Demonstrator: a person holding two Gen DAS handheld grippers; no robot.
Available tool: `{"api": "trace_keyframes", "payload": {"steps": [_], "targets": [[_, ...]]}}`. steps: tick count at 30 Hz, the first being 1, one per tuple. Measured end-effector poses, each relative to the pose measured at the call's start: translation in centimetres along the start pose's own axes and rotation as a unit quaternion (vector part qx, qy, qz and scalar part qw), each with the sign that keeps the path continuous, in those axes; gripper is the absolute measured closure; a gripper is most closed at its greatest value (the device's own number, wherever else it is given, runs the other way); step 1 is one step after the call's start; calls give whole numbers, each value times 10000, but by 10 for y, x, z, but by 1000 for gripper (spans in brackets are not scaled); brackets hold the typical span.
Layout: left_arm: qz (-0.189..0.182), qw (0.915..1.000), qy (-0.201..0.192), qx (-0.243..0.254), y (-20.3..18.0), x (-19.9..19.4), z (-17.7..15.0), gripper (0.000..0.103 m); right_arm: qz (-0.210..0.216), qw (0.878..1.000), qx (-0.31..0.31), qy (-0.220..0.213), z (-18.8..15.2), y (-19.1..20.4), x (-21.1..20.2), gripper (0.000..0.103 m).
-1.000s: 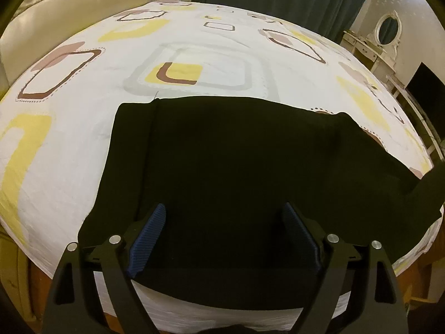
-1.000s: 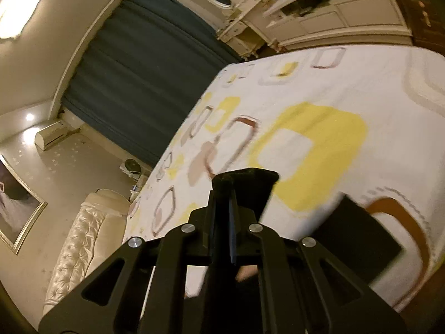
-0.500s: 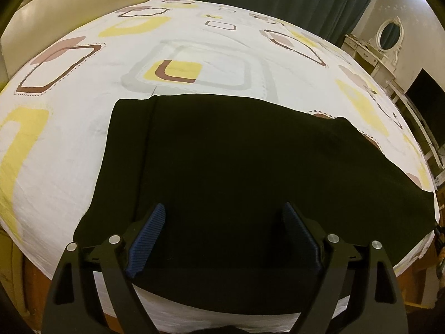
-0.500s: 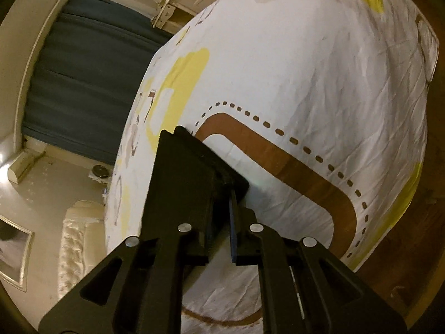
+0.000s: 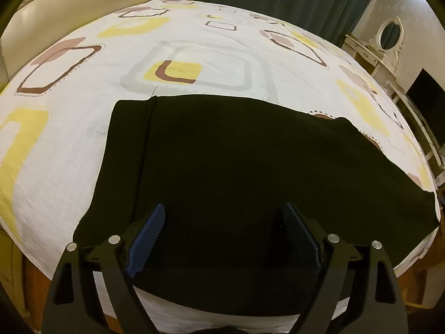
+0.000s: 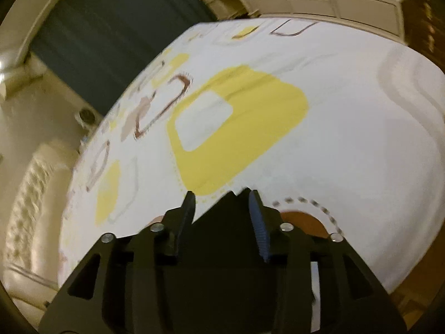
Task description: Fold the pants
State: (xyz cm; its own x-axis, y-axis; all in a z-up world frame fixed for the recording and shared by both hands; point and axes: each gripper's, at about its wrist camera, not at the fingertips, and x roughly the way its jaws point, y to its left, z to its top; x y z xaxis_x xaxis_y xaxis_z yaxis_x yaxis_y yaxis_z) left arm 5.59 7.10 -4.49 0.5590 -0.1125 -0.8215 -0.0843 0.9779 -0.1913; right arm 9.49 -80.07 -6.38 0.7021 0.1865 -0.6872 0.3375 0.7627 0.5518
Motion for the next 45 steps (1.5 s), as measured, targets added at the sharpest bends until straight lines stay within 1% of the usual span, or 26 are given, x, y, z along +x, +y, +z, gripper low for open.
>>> {"api": "trace_keyframes", "payload": {"steps": [4,5,6,7,8,9,12,13,16,18,20,21,24,27,28,30,32,34,35,37,38,39,40,42,44,45], "targets": [[64,10000,-30,-4,-1,1,-1,17,-299,9982,-364,382,1,11,32,58],[73,10000,-33,-17,-1,1,-1,17,-393,9973,-448,421,0,12,36,58],[73,10000,-36,-31,-1,1,-1,17,-439,9966,-546,424,-1,14,38,62],[71,10000,-39,-40,-1,1,-1,17,-501,9959,-658,375,-2,17,38,71],[70,10000,-44,-47,-1,1,-1,17,-555,9954,-711,338,-3,17,36,95],[70,10000,-48,-47,-1,2,-1,17,-623,9947,-745,347,-4,16,36,98],[94,9999,-71,-5,-1,2,-1,17,-629,9937,-907,171,-2,21,23,100],[101,9999,-78,1,-1,2,-1,16,-551,9944,-903,45,-1,25,16,100],[103,9999,-86,-15,-1,2,-1,16,-275,9952,-780,-532,4,33,-13,100],[88,9999,-94,-47,-1,2,-1,16,-307,9945,-667,-746,4,27,-22,100],[86,9999,-108,-40,-1,3,-2,16,-512,9956,-532,-582,2,14,-9,100],[89,9999,-111,-26,-1,3,-2,16,-741,9950,-493,-448,-2,6,2,100],[99,9999,-128,-3,-2,3,-2,16,-873,9953,-260,-317,-9,-11,21,100],[83,9999,-128,-21,-1,3,-2,16,-789,9963,66,-344,-11,-22,28,100],[85,9999,-132,-22,-1,3,-2,16,-851,9958,93,-323,-11,-24,30,103],[93,9999,-141,-13,-1,3,-3,16,-1152,9930,133,-232,-9,-32,30,103],[87,9999,-147,-22,0,3,-3,16,-892,9946,470,-238,-9,-45,22,103],[91,9998,-149,-25,-1,3,-3,16,-775,9948,563,-335,-8,-50,8,103],[88,9999,-146,-18,-1,3,-3,16,-603,9957,641,-290,-9,-53,3,102],[81,9999,-147,-27,-1,3,-3,16,-303,9956,859,-234,-11,-64,-8,97],[70,9999,-142,-30,-1,3,-3,16,-96,9954,942,-163,-12,-69,-13,84],[62,9999,-138,-34,-1,3,-3,16,96,9946,1027,-60,-13,-73,-14,64],[53,9999,-133,-38,-2,3,-2,16,314,9925,1178,107,-15,-80,-16,57],[37,9999,-126,-53,-1,2,-2,16,616,9892,1269,407,-22,-89,-16,54],[16,9999,-122,-84,-1,1,-1,16,756,9875,1241,615,-26,-90,-15,53],[6,9999,-120,-99,0,1,0,16,764,9874,1230,641,-27,-90,-14,51]]}}
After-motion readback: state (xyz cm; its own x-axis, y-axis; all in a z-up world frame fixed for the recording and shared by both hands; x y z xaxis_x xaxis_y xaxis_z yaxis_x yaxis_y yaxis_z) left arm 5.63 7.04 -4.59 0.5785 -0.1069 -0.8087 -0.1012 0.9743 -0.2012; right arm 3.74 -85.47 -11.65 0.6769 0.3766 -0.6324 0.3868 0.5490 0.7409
